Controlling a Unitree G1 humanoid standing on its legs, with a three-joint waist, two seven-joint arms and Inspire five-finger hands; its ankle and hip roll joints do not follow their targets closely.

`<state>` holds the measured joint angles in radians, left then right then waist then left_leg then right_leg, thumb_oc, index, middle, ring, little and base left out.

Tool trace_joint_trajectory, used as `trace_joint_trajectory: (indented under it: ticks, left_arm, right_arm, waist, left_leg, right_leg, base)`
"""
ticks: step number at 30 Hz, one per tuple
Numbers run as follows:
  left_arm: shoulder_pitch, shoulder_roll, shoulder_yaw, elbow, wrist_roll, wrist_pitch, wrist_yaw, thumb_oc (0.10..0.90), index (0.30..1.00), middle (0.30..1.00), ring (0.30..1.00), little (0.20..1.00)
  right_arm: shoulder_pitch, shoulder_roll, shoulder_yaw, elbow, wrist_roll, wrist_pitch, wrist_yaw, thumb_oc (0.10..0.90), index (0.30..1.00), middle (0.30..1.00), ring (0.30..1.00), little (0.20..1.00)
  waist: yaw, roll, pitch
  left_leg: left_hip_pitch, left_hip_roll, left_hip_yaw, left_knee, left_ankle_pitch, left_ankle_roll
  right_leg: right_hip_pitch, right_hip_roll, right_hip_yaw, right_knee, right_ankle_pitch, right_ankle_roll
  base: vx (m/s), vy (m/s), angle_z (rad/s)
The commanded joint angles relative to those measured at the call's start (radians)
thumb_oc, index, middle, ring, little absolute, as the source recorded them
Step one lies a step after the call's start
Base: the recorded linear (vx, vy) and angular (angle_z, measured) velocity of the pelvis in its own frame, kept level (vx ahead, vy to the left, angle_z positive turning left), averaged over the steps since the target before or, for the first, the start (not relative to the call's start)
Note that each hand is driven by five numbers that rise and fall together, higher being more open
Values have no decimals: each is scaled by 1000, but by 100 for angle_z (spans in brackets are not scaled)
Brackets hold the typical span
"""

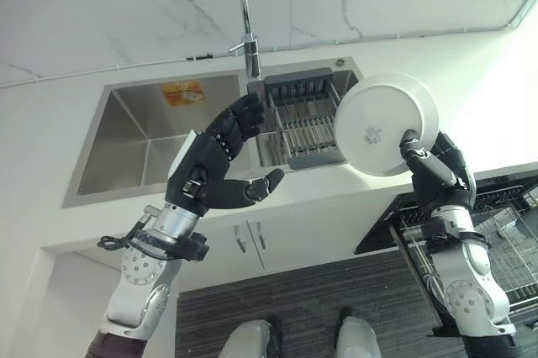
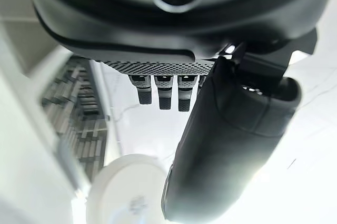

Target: Place the dishes in the dishwasher.

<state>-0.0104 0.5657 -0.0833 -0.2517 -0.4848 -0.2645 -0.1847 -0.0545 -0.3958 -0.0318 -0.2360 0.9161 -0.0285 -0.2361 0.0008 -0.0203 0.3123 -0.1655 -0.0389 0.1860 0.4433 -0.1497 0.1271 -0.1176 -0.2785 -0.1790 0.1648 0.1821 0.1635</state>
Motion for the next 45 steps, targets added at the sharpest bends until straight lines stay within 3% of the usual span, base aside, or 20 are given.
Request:
trace_joint_trajectory:
  ticks: [1, 3, 4, 7, 10, 16, 20, 23, 24, 25, 27, 31, 32, 34, 35, 39, 41, 43, 44, 45]
  left_arm:
    - [-50, 34, 54, -140, 2, -124, 2, 800, 900, 900, 900, 900]
    - [-63, 41, 42, -141, 20, -127, 13, 800, 900, 900, 900, 900]
    - [-83, 47, 27, -140, 52, -130, 28, 800, 900, 900, 900, 900]
    - [-110, 63, 10, -156, 66, -111, 27, 800, 900, 900, 900, 900]
    - [-128, 71, 0, -162, 74, -97, 30, 800, 900, 900, 900, 900]
    - [-120, 32, -13, -183, 107, -68, 23, 800, 900, 900, 900, 900]
    - [-86, -18, -34, -169, 161, -57, 52, 800, 900, 900, 900, 900]
    - [-60, -36, -54, -130, 182, -51, 43, 800, 900, 900, 900, 900]
    - [-49, -41, -65, -109, 187, -53, 27, 800, 900, 900, 900, 900]
    - [-37, -43, -72, -91, 194, -51, 2, 800, 900, 900, 900, 900]
    - [24, -27, -71, -73, 205, -75, -19, 800, 900, 900, 900, 900]
    - [84, -20, -101, 26, 238, 17, -86, 800, 900, 900, 900, 900]
    - [97, -31, -144, 116, 234, 53, -71, 800, 900, 900, 900, 900]
    - [93, -45, -177, 194, 203, 82, -53, 800, 900, 900, 900, 900]
    - [109, -78, -193, 319, 175, 90, -41, 800, 900, 900, 900, 900]
    - [128, -108, -210, 524, 204, 103, 9, 800, 900, 900, 900, 900]
    - [123, -138, -205, 697, 230, 93, 33, 800, 900, 900, 900, 900]
    - [129, -156, -196, 763, 238, 97, 37, 800, 900, 900, 900, 900]
    - [135, -171, -187, 800, 243, 89, 40, 800, 900, 900, 900, 900]
    - [140, -188, -180, 841, 262, 95, 47, 800, 900, 900, 900, 900]
  right_arm:
    - [-157, -22, -57, -87, 17, -215, 52, 400, 300, 300, 300, 300]
    - [-154, -17, -51, -97, 19, -235, 54, 400, 300, 300, 300, 300]
    - [-150, 2, -41, -121, 20, -250, 73, 400, 300, 300, 300, 300]
    - [-132, 33, -22, -190, -17, -225, 76, 400, 300, 300, 300, 300]
    - [-124, 43, -12, -216, -36, -206, 90, 400, 300, 300, 300, 300]
    - [-103, -9, -36, -276, -47, -169, 149, 400, 300, 300, 300, 300]
    - [-127, -56, -32, -282, -53, -145, 204, 400, 300, 300, 300, 300]
    - [-120, -73, -44, -283, -57, -151, 199, 400, 300, 300, 300, 300]
    - [-109, -79, -54, -282, -58, -155, 198, 400, 300, 300, 300, 300]
    - [-100, -85, -63, -282, -68, -162, 193, 400, 300, 300, 300, 300]
    - [-93, -98, -52, -276, -92, -189, 192, 400, 300, 300, 300, 300]
    - [-65, -58, -9, -255, -130, -226, 185, 400, 300, 300, 300, 300]
    - [-56, -37, 14, -240, -142, -281, 196, 400, 300, 300, 300, 300]
    - [-54, -35, 20, -232, -122, -317, 204, 400, 300, 300, 300, 300]
    - [-48, -22, 24, -210, -113, -337, 227, 400, 300, 300, 300, 300]
    - [-36, 1, 26, -197, -124, -350, 253, 400, 300, 300, 300, 300]
    - [-39, 30, 44, -186, -146, -367, 253, 400, 300, 300, 300, 300]
    - [-37, 48, 51, -183, -165, -375, 246, 400, 300, 300, 300, 300]
    - [-37, 61, 53, -182, -167, -375, 249, 400, 300, 300, 300, 300]
    - [-34, 81, 59, -179, -168, -376, 264, 400, 300, 300, 300, 300]
  waist:
    - [45, 18, -64]
    - [53, 18, -66]
    - [73, 14, -70]
    - [91, -2, -82]
    - [86, -12, -85]
    - [45, -16, -87]
    - [19, -13, -90]
    - [4, -8, -91]
    - [-4, -7, -86]
    - [0, -10, -79]
    - [26, 7, -61]
    - [48, 44, -61]
    - [58, 58, -63]
    - [64, 61, -58]
    - [70, 61, -63]
    - [74, 47, -73]
    - [76, 41, -71]
    - [77, 41, -73]
    - [76, 45, -76]
    - [73, 48, -77]
  left_leg:
    - [197, 20, -94, -143, -178, -58]
    - [190, 34, -83, -143, -174, -56]
    - [177, 58, -68, -143, -167, -60]
    - [161, 91, -73, -143, -159, -86]
    - [159, 117, -70, -143, -154, -105]
    - [148, 254, -60, -143, -92, -176]
    - [111, 348, -34, -143, -28, -236]
    - [86, 368, 23, -143, 12, -242]
    - [100, 368, 67, -143, 19, -240]
    - [112, 327, 70, -143, 17, -228]
    - [104, 203, 10, -143, -25, -193]
    - [64, 131, -6, -143, -34, -175]
    - [8, 120, -23, -143, -2, -185]
    - [-21, 120, -9, -143, 11, -189]
    - [-30, 104, 7, -143, 0, -167]
    - [-11, 85, -1, -143, -25, -133]
    - [9, 88, -4, -143, -37, -113]
    - [17, 90, -3, -143, -40, -104]
    - [22, 90, -8, -143, -49, -92]
    - [30, 82, -19, -143, -64, -75]
  right_leg:
    - [32, 60, -77, 135, -234, -3]
    - [58, 40, -96, 135, -232, -5]
    - [100, -16, -129, 135, -204, 1]
    - [112, -108, -134, 135, -158, 36]
    - [83, -145, -127, 135, -137, 53]
    - [64, -53, -91, 135, -282, 44]
    - [25, 43, -75, 135, -324, -12]
    - [22, 80, -97, 135, -341, -51]
    - [31, 81, -113, 135, -347, -63]
    - [35, 78, -119, 135, -347, -68]
    - [36, 96, -109, 135, -343, -61]
    - [54, 137, -126, 135, -350, -56]
    - [65, 160, -134, 135, -363, -65]
    - [92, 169, -142, 135, -392, -77]
    - [111, 170, -145, 135, -415, -79]
    - [129, 150, -151, 135, -411, -61]
    - [155, 146, -178, 135, -397, -53]
    - [178, 150, -188, 135, -386, -52]
    - [203, 160, -195, 135, -330, -46]
    - [186, 152, -182, 232, -288, -37]
  base:
    - [-248, -137, -64]
    - [-199, -188, -31]
    - [-203, -272, -55]
    - [-214, -430, -113]
    - [-93, -321, -66]
    - [-109, -484, -20]
    - [-122, -492, -19]
    - [-48, -390, -16]
    - [15, -327, 24]
    - [40, -290, 44]
    - [54, -171, 50]
    - [159, -99, 4]
    - [292, -25, 2]
    - [273, 75, 1]
    - [267, 137, 22]
    - [231, 169, -18]
    - [294, 188, -36]
    - [265, 164, -2]
    - [278, 198, 12]
    - [201, 152, 16]
